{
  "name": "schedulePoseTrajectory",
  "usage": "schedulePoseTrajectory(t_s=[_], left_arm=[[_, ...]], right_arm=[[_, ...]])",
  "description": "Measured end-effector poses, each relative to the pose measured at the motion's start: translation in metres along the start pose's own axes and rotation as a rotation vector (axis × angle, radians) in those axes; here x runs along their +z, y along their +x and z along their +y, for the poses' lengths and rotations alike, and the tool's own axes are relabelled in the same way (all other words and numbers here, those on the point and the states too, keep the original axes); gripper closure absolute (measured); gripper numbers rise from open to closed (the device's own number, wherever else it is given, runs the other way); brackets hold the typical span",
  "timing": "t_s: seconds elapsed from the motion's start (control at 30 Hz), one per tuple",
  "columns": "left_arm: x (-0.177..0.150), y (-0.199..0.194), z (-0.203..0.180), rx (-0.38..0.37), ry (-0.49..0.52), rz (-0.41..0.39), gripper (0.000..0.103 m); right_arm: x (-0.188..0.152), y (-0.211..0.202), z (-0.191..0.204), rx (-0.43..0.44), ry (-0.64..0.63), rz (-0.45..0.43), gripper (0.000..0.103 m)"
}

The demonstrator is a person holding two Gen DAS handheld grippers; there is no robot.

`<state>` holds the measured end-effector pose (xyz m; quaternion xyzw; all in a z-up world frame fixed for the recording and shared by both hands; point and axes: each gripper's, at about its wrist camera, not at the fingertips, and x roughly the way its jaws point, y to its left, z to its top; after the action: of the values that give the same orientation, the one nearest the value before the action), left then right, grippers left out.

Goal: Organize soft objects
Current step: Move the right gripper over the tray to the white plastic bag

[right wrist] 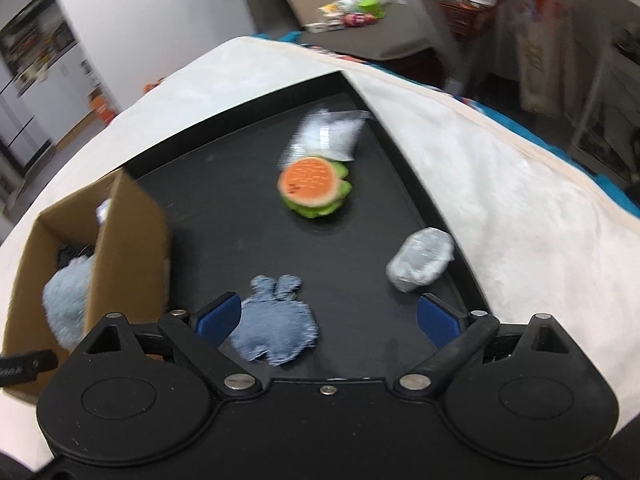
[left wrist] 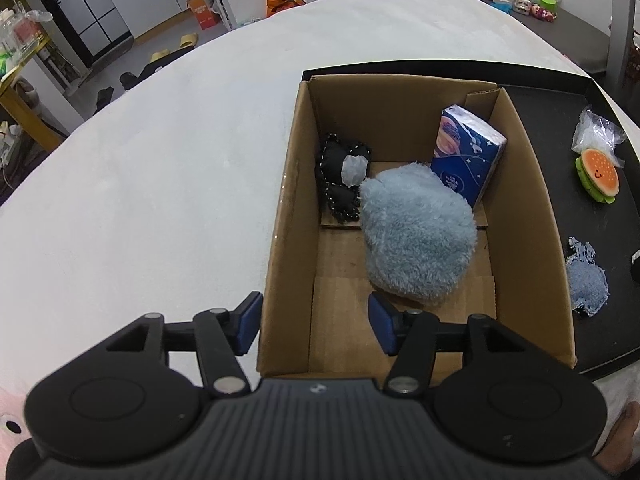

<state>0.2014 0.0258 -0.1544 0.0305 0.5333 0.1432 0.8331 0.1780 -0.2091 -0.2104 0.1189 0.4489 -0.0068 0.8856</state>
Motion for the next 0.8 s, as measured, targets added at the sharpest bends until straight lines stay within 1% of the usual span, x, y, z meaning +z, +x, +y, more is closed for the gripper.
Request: schedulePoseTrajectory(t_s=[0.1, 0.27, 0.4, 0.5, 0.8], left_arm=[[0.001, 0.000, -0.002, 0.009, 0.000, -0.001, 0.046], [0.002, -0.001, -0.009, 0.026, 0.011, -0.002, 0.042], [0.005, -0.001, -0.013, 0.041, 0.021, -0.004, 0.041], [0.008, -0.002, -0.015, 0.049, 0.030, -0.007, 0.041], [0.012, 0.002, -0.014, 0.072, 0.035, -0.002, 0.041]], right_arm=[[0.000, 0.004, -0.010, -0.024, 0.046, -0.004, 0.009], [0.002, 0.013, -0.022, -0.038, 0.104, -0.004, 0.022], [0.005, 0.022, -0.034, -0.065, 0.149, 0.007, 0.024], [0.007, 0.029, -0.045, -0.052, 0.195, 0.022, 0.029], [0.011, 0.042, -0.056, -0.038, 0.244, 0.023, 0.042]])
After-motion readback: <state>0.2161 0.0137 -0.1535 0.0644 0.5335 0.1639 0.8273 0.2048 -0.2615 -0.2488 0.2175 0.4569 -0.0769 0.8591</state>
